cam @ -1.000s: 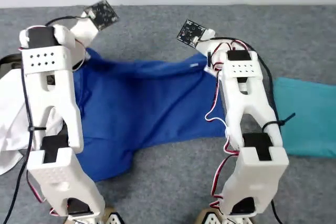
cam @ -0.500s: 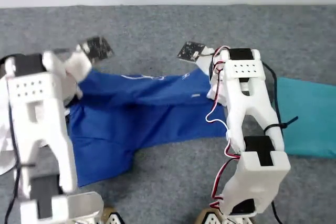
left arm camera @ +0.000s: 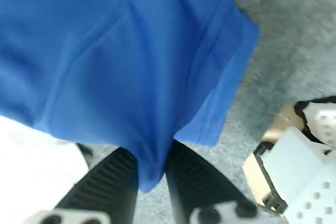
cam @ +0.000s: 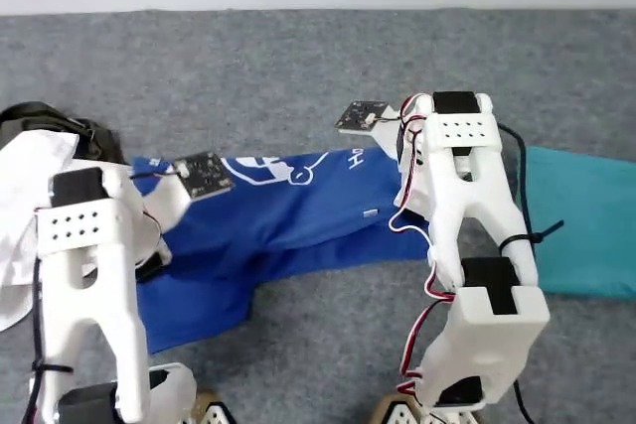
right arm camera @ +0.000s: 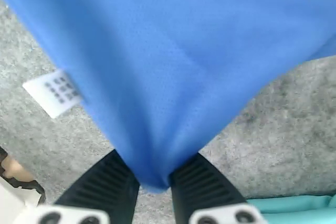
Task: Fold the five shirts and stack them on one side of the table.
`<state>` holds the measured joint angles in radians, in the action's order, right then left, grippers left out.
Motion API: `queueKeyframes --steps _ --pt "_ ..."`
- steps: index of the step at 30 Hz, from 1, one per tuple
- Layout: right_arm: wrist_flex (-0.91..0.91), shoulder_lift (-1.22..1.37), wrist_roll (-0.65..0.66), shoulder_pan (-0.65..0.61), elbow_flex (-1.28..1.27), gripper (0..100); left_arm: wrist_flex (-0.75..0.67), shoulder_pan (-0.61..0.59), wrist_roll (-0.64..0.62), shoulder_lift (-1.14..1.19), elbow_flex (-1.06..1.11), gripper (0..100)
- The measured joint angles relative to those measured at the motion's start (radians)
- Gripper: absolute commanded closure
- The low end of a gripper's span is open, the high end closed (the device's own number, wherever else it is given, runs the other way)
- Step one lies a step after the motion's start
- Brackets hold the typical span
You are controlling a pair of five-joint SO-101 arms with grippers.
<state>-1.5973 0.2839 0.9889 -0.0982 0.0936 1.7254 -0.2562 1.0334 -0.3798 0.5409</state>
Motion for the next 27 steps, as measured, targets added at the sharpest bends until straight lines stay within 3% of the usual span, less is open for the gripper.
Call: queueKeyframes --steps 5,7,10,14,22,27 --pt "-0.005 0.000 0.000 0.000 0.002 98.3 0.000 0.000 0.075 0.000 0.095 97" --pt "-0.025 0.000 0.000 0.000 0.002 97.4 0.000 0.000 0.092 -0.003 0.133 92" --pt "-0.069 0.000 -0.002 0.000 0.002 87.7 0.000 -0.002 0.097 -0.006 0.146 85" --pt "-0.137 0.000 -0.002 0.002 0.018 73.8 0.002 -0.044 0.025 -0.006 0.121 81" --pt "-0.150 -0.071 -0.023 0.002 0.037 73.5 0.002 -0.129 -0.037 -0.006 -0.077 81" --pt "-0.150 -0.110 -0.080 0.002 0.146 73.5 0.000 -0.130 -0.164 -0.006 -0.153 85"
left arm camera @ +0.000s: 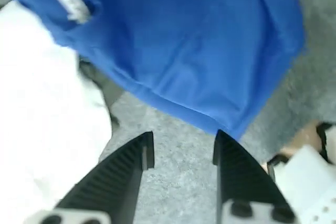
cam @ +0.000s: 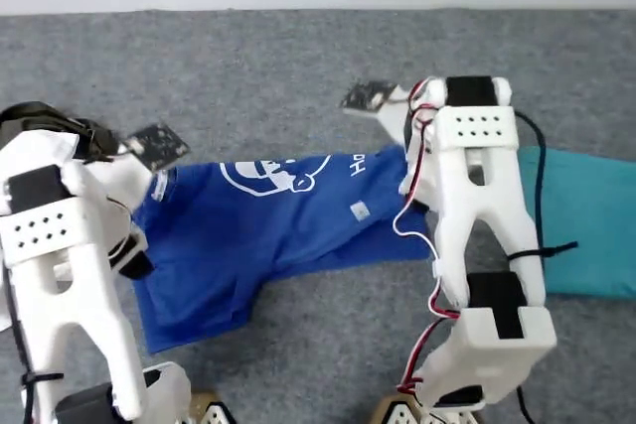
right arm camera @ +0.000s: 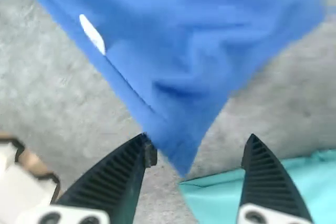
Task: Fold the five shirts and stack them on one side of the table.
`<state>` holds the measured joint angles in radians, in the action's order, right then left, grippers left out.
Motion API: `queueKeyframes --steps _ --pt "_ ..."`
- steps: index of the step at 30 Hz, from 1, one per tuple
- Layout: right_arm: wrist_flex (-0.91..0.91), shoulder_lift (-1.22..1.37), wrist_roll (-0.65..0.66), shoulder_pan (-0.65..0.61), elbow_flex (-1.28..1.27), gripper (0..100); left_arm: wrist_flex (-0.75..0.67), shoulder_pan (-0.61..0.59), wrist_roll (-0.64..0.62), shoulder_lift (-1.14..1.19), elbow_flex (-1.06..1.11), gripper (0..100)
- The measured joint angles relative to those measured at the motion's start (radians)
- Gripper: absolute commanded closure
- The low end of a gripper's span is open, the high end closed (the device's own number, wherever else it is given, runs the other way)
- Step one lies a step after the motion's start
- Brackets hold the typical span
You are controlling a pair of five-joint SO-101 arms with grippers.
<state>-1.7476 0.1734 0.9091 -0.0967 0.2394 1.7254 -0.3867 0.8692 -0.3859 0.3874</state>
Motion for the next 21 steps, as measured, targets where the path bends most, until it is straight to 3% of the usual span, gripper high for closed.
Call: queueKeyframes --steps 5,10,14,21 --pt "0.000 -0.008 -0.144 0.000 0.086 73.5 -0.046 0.041 -0.152 0.000 -0.003 94" --pt "-0.006 -0.008 -0.180 0.000 0.092 73.5 -0.064 0.135 -0.252 0.000 -0.003 89" --pt "0.012 0.003 -0.203 0.000 0.092 73.5 -0.163 0.201 -0.376 0.023 0.017 88" --pt "0.296 0.175 -0.482 0.000 0.092 73.7 -0.376 0.270 -0.588 0.239 0.057 89"
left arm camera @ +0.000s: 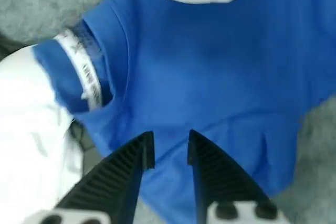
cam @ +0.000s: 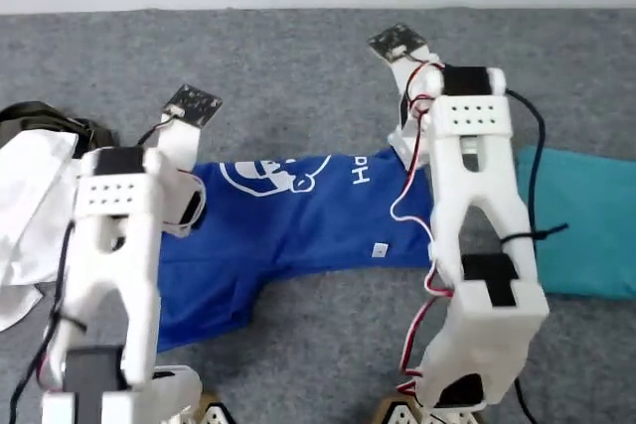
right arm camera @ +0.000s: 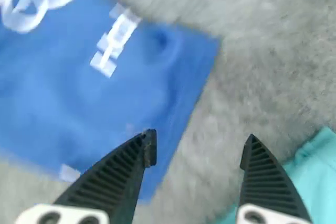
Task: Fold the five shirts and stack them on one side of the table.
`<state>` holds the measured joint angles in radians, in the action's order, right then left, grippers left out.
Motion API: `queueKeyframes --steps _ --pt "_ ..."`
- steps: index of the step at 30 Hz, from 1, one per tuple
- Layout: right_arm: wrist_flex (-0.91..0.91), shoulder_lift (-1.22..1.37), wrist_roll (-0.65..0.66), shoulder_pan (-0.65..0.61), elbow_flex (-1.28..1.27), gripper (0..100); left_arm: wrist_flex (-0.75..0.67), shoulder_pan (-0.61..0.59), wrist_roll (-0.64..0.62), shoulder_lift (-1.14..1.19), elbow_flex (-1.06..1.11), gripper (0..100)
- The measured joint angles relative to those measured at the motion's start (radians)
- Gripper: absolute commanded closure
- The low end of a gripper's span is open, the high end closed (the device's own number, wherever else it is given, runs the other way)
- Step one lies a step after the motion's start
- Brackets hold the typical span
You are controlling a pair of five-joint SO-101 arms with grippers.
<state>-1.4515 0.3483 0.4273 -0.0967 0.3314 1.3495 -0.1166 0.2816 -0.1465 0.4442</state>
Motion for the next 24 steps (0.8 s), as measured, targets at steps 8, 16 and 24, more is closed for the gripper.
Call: queueKeyframes --steps 8,16,24 --pt "0.293 0.219 -0.126 0.000 0.000 93.4 -0.061 -0.034 -0.058 0.321 -0.129 98" --pt "0.416 0.374 -0.127 0.023 0.068 95.7 -0.061 -0.152 -0.061 0.462 -0.206 98" --pt "0.288 0.423 -0.127 0.075 0.262 95.5 -0.060 -0.209 -0.023 0.462 -0.207 98"
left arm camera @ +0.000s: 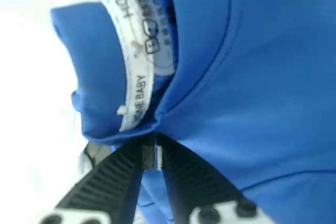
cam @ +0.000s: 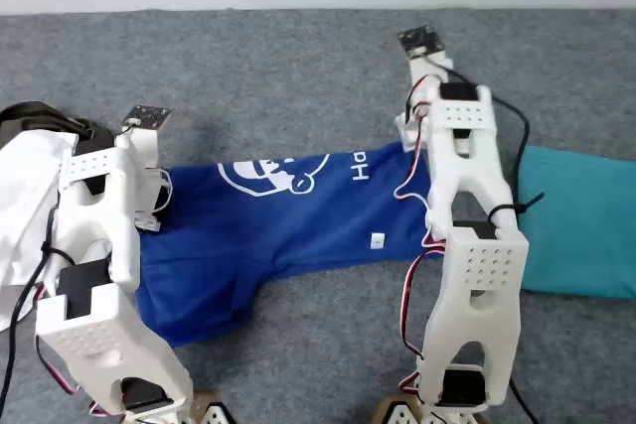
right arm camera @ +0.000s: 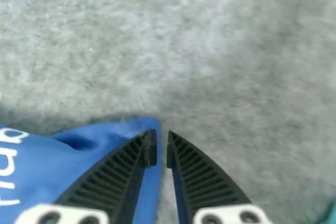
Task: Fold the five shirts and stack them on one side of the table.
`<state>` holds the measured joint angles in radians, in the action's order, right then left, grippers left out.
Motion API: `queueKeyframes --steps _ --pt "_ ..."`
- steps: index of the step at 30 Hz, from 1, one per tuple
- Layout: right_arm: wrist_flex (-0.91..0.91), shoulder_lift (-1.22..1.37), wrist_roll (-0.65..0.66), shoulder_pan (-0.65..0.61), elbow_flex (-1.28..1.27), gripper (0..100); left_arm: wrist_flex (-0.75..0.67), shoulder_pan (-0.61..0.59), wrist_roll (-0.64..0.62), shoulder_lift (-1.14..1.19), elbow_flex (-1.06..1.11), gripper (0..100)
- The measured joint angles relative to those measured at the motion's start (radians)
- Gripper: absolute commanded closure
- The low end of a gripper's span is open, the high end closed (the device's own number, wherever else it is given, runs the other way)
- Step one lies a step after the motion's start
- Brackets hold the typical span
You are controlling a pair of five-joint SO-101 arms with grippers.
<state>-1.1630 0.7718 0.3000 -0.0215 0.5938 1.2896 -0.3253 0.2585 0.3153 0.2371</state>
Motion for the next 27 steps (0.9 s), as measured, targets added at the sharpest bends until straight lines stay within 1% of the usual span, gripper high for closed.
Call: queueKeyframes --steps 4,7,9,11,14,16,19,21,23,27 --pt "-0.173 0.000 -0.003 -0.005 0.114 95.5 0.023 0.008 0.003 -0.058 0.000 98" --pt "-0.287 0.000 -0.003 -0.034 0.190 95.5 0.049 0.052 0.003 -0.146 0.000 98" --pt "-0.322 0.000 -0.003 -0.061 0.224 95.5 0.051 0.091 0.003 -0.196 0.000 98" --pt "-0.322 0.008 -0.003 -0.087 0.236 95.5 0.044 0.123 0.005 -0.216 0.000 98" --pt "-0.285 0.068 -0.003 -0.118 0.242 95.5 -0.012 0.157 -0.021 -0.204 0.000 98" --pt "-0.241 0.117 -0.003 -0.118 0.242 95.5 -0.052 0.158 -0.029 -0.146 -0.011 98" --pt "-0.186 0.181 -0.003 -0.110 0.242 95.5 -0.063 0.147 -0.032 0.000 -0.058 98" --pt "-0.172 0.201 -0.003 -0.097 0.255 95.5 -0.052 0.120 -0.032 0.098 -0.110 98" --pt "-0.167 0.215 -0.005 -0.078 0.276 95.6 -0.012 0.084 -0.034 0.163 -0.184 98" --pt "-0.169 0.216 -0.003 -0.038 0.287 95.7 0.055 0.020 -0.023 0.204 -0.287 98"
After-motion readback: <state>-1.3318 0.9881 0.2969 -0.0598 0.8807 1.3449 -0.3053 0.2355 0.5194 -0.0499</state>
